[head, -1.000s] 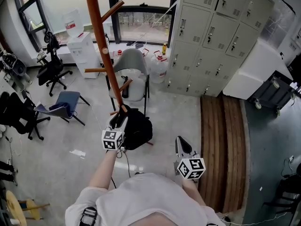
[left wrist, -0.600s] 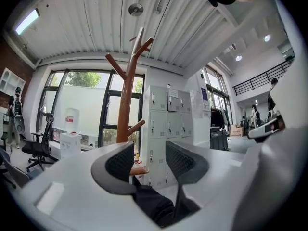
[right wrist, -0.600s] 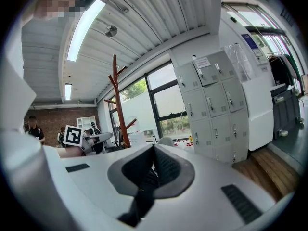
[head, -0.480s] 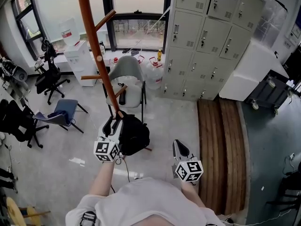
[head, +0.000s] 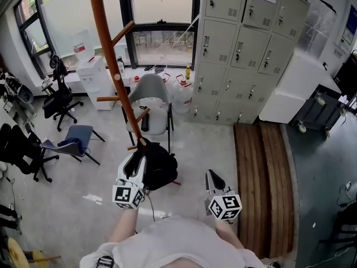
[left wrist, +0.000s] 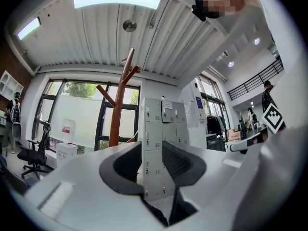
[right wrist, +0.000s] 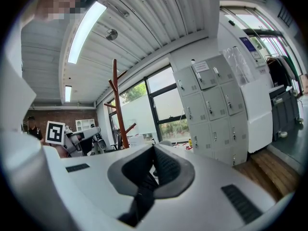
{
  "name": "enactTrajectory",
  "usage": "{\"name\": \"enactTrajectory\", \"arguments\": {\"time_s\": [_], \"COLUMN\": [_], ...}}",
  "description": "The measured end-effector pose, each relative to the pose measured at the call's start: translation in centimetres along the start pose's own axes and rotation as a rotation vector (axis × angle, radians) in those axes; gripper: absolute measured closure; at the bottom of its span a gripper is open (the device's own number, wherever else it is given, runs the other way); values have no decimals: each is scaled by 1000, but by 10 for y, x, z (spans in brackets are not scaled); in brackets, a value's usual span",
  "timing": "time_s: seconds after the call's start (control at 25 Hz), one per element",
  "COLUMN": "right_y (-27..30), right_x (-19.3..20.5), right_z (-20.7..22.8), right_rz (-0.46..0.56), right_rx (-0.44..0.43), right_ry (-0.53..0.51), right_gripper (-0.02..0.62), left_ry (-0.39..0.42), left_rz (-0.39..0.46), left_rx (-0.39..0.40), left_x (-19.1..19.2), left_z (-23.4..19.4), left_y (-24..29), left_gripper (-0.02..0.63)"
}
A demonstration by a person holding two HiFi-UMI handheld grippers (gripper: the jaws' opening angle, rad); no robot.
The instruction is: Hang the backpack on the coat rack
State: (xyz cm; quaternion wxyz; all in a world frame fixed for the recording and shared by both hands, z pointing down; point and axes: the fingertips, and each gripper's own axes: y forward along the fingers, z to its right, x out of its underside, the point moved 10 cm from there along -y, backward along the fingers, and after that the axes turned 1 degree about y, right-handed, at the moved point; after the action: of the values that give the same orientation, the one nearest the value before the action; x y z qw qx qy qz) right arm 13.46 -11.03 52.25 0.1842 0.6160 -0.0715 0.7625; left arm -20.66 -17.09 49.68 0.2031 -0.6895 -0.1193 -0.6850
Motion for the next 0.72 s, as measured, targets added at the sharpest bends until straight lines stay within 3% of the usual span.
{"name": "enactTrajectory", "arguments": {"time_s": [0.28,0.48,0.72], "right_y": [0,-2,-3], "right_x": [-5,-7,-10], "right_z": [-3,-5,-6], "right_rz": [22,32,43], "right_rx": [-7,22,36], "right_ry": [23,10,-30], "right_gripper": [588,588,588], "left_ry": [-13,-55,19], "left_rz": [-25,-56,-50], "left_rx": [-25,-15,20], "left_x": [1,9,11], "left_z": [19,27,32], "left_y": [-12,-15,-16], "left_gripper": [591,595,595]}}
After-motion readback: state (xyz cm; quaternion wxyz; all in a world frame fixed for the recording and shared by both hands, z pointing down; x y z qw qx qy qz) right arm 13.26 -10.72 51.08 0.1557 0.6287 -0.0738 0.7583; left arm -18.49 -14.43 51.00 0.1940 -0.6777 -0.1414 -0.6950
